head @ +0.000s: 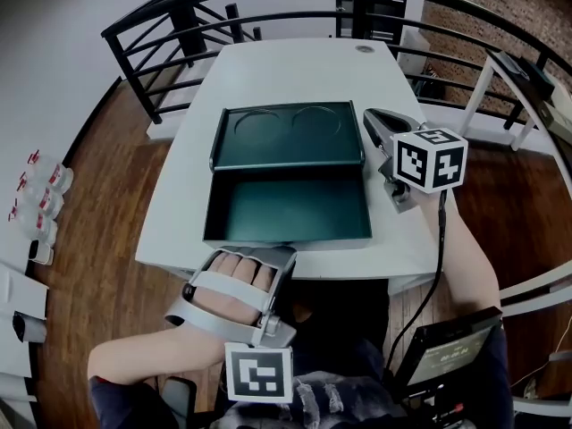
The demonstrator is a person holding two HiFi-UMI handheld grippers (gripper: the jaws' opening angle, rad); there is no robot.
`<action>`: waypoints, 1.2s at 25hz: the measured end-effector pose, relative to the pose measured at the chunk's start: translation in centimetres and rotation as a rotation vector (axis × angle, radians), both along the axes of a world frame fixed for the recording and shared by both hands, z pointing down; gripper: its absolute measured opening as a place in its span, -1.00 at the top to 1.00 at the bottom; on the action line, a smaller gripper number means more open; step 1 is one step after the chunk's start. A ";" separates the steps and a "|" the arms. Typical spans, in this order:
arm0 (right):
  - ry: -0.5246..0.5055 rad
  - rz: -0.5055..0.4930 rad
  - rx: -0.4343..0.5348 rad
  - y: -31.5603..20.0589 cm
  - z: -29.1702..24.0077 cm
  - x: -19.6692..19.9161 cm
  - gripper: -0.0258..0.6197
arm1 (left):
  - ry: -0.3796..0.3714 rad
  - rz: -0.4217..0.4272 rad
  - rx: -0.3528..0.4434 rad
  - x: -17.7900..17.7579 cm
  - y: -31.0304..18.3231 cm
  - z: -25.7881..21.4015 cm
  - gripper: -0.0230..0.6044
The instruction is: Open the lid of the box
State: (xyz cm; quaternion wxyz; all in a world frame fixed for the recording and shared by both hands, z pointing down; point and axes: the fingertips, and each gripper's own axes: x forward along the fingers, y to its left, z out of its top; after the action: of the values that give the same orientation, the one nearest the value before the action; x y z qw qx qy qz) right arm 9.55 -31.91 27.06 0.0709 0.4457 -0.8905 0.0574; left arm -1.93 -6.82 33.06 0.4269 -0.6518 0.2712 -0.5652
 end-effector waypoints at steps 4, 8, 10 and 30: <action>0.001 0.000 0.001 -0.2 0.1 -0.1 0.91 | -0.010 0.006 0.002 0.0 0.4 0.1 0.65; 0.000 0.001 0.001 -0.4 0.1 0.1 0.91 | -0.005 -0.003 0.011 -0.1 0.3 0.0 0.65; 0.000 0.000 -0.001 -0.4 0.3 0.1 0.91 | 0.008 -0.007 0.019 -0.1 0.4 -0.2 0.65; 0.004 -0.006 0.001 0.1 -0.1 -0.1 0.91 | 0.361 -0.080 0.018 -3.4 -2.7 -9.5 0.87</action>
State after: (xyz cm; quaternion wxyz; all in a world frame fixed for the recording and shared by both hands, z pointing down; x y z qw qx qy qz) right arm 9.48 -31.85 26.94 0.0727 0.4433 -0.8916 0.0560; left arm -5.30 -9.56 23.51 0.3542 -0.7274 0.3743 -0.4532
